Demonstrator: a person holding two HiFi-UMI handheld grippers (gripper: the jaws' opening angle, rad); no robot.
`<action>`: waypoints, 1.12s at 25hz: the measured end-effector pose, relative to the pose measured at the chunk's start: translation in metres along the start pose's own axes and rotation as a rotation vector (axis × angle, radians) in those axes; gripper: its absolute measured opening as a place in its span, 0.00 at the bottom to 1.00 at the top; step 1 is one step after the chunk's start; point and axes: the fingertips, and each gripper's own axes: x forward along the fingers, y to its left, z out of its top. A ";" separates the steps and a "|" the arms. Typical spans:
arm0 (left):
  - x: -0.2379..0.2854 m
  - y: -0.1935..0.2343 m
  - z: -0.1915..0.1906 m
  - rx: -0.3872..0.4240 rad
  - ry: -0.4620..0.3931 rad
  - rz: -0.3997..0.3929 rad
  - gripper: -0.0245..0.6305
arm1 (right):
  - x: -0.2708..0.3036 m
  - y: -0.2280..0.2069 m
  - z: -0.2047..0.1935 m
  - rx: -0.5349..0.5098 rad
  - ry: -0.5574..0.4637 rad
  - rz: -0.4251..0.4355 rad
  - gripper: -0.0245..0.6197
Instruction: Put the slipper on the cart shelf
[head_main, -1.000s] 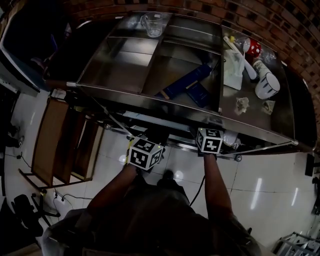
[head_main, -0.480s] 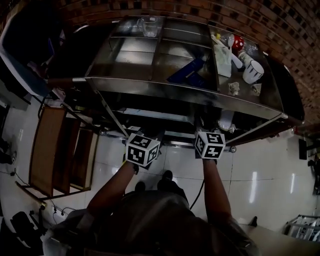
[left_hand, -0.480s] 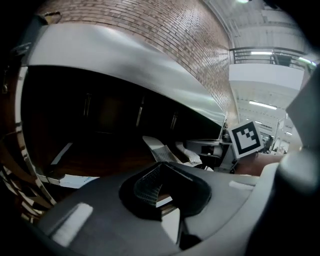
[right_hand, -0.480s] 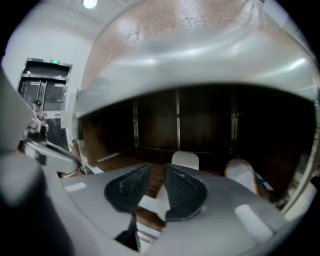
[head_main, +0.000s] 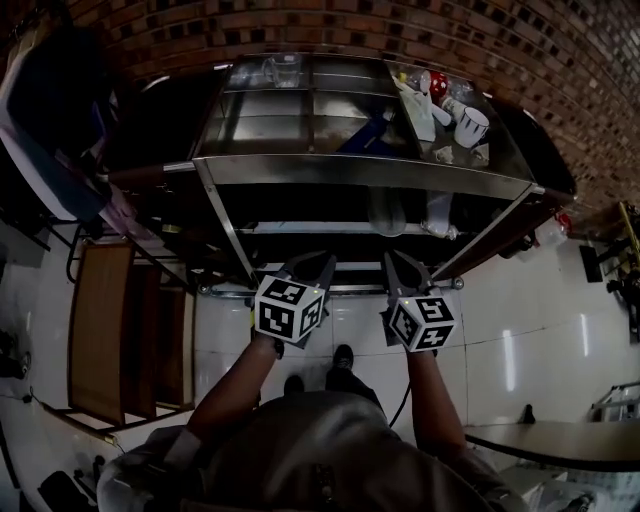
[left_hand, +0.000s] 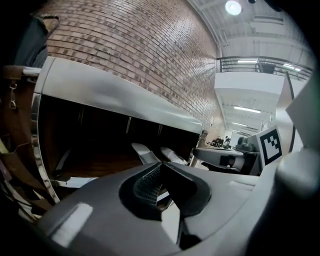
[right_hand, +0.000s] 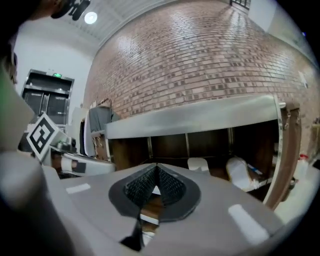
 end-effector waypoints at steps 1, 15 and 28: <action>-0.004 -0.003 0.001 0.002 -0.003 -0.008 0.05 | -0.005 0.006 0.001 0.013 -0.008 0.005 0.04; -0.033 -0.018 0.010 0.027 -0.034 -0.047 0.05 | -0.029 0.039 0.018 0.015 -0.039 0.049 0.04; -0.031 -0.020 0.016 0.033 -0.045 -0.050 0.05 | -0.029 0.040 0.029 0.009 -0.054 0.081 0.04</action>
